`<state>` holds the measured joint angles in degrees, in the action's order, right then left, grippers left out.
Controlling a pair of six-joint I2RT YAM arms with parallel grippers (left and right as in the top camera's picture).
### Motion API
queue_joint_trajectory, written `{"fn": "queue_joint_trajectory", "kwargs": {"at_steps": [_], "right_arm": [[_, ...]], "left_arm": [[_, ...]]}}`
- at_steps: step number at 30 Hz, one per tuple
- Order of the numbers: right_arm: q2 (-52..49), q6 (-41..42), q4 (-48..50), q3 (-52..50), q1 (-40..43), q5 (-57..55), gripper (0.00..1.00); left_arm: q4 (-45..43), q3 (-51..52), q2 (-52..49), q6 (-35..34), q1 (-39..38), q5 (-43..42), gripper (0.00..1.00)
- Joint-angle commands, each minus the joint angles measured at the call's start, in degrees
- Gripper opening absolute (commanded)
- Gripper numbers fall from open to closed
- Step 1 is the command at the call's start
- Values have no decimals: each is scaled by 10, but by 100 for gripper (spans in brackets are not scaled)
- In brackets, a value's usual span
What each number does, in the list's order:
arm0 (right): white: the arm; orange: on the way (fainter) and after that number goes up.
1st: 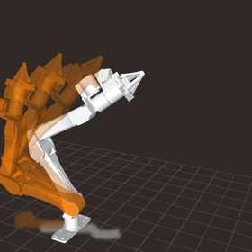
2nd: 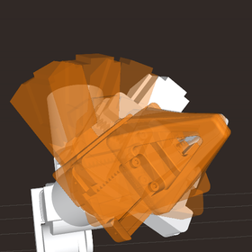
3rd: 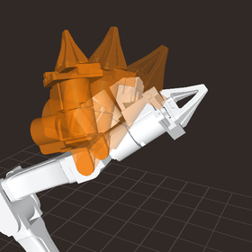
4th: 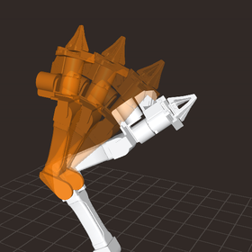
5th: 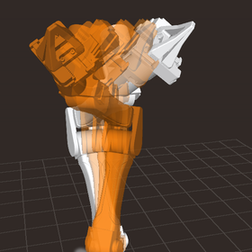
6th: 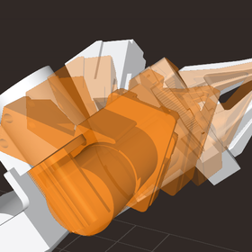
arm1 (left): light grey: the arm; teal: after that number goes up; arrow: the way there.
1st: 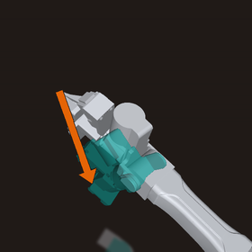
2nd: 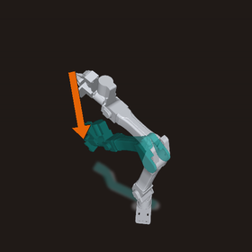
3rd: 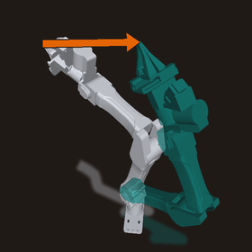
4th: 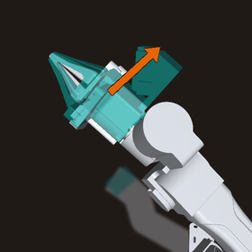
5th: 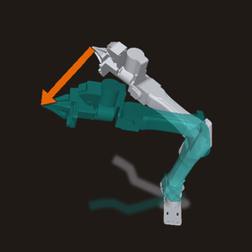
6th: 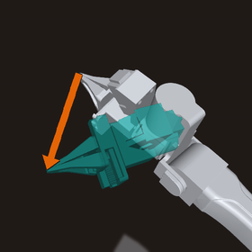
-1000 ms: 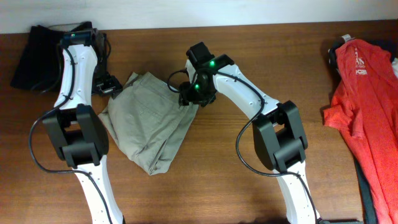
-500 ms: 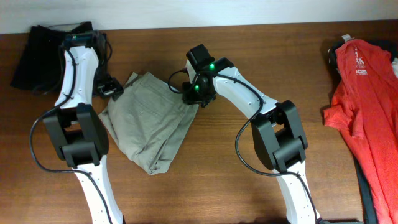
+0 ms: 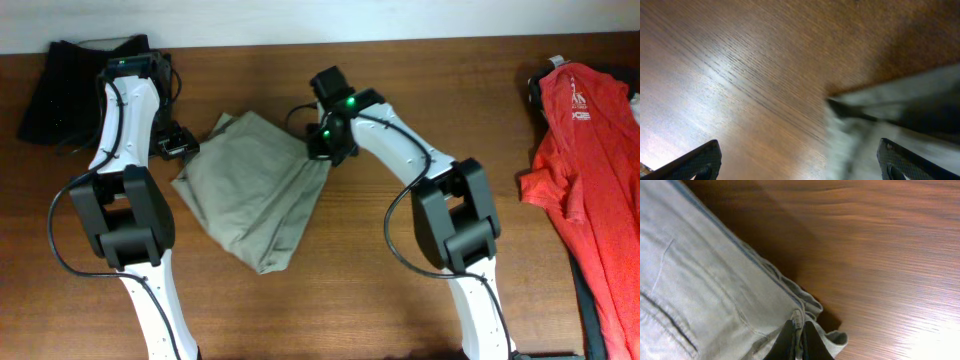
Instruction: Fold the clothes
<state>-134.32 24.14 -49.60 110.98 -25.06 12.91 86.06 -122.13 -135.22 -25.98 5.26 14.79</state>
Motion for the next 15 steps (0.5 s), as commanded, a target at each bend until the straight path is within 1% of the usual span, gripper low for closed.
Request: {"fn": "queue_joint_trajectory", "kwargs": {"at_steps": [1, 5, 7, 8, 10, 11, 12, 14, 15], "right_arm": [[-12, 19, -14, -3, 46, -31, 4], [-12, 56, -27, -3, 86, -47, 4], [-12, 55, -32, -3, 101, -46, 4], [-12, 55, -36, -4, 105, -48, 4], [-12, 56, -38, -5, 110, -60, 4], [-12, 65, -41, -5, 113, -66, 4], [-12, 74, -43, -5, 117, -68, 4], [-12, 79, -44, -5, 124, -62, 4], [-12, 76, -44, -5, 124, -61, 4]], "left_arm": [[-10, 4, 14, 3, 2, -4, 99], [-14, 4, 14, 3, 2, -5, 99], [-21, 4, 14, 11, 1, -26, 99], [-34, 4, 14, 42, 0, -59, 99], [-78, 4, 14, 140, 0, -183, 99], [-97, 4, 14, 172, 0, -246, 99], [-112, 4, 14, 197, 0, -299, 99], [-136, 4, 13, 229, -2, -378, 99], [-145, 4, 11, 231, -5, -401, 98]]}}
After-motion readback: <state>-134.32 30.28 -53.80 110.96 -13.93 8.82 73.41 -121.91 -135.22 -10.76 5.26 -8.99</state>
